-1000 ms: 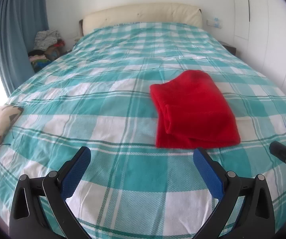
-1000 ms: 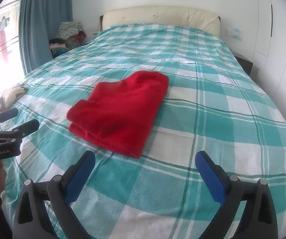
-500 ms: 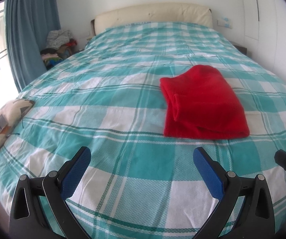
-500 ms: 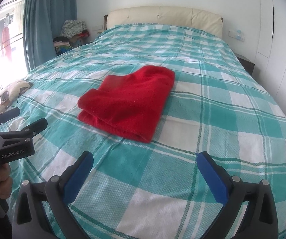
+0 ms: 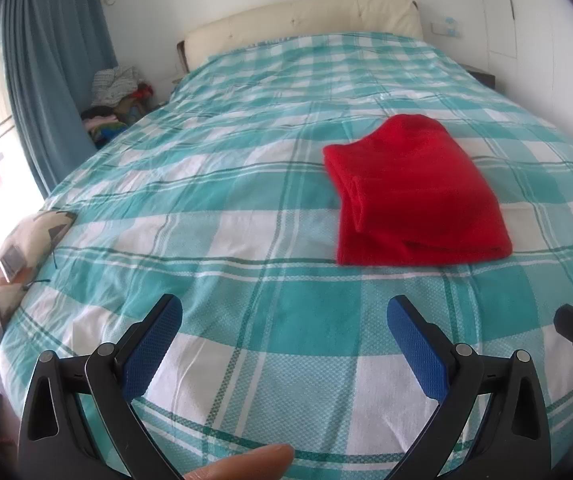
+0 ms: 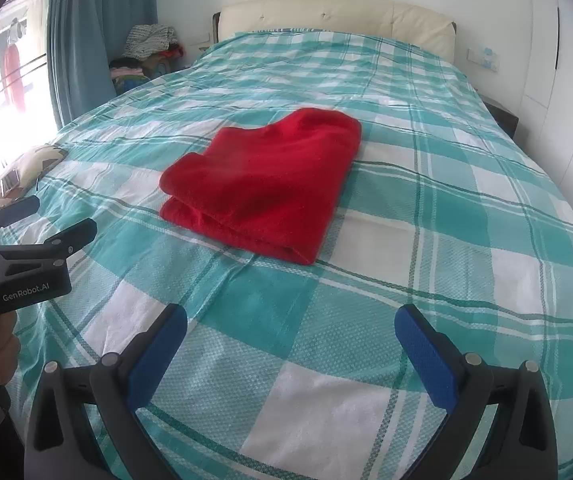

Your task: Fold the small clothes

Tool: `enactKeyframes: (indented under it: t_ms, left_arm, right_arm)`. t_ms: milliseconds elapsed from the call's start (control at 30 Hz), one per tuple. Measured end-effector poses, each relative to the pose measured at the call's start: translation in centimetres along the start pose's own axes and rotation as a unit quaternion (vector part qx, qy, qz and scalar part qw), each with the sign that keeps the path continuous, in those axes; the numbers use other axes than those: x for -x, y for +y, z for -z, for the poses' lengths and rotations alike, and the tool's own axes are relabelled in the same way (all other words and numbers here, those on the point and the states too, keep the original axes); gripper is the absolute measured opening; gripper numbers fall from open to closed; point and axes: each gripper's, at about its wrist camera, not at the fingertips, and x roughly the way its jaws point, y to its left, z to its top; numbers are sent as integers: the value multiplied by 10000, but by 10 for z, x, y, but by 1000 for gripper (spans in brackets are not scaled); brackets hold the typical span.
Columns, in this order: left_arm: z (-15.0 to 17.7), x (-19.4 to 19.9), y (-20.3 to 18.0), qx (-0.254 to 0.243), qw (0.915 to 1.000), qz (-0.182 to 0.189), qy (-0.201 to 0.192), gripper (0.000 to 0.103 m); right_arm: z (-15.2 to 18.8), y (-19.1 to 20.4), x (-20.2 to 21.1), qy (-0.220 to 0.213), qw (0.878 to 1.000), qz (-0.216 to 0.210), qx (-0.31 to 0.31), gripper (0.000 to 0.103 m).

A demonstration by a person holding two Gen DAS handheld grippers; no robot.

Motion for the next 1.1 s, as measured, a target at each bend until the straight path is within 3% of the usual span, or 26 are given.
enactKeyframes:
  t_ms: [233,567,900,1100]
  left_arm:
    - [0,3,-3,-40,10000,40,-52,103]
    - [-2,1,7,315,9990,269,173,103]
    - [1,-7,4,412,9985,147,340,103]
    - [2,-9,1,308,9979,380,414,103]
  right_arm:
    - [0,0,2,19,10000,5,6,102]
    - [-1,6,2,46,9998,124,150,102]
    - [-2,4,4,87,10000,17,35,102]
    - [-4,4,7,70,9998,172,71,102]
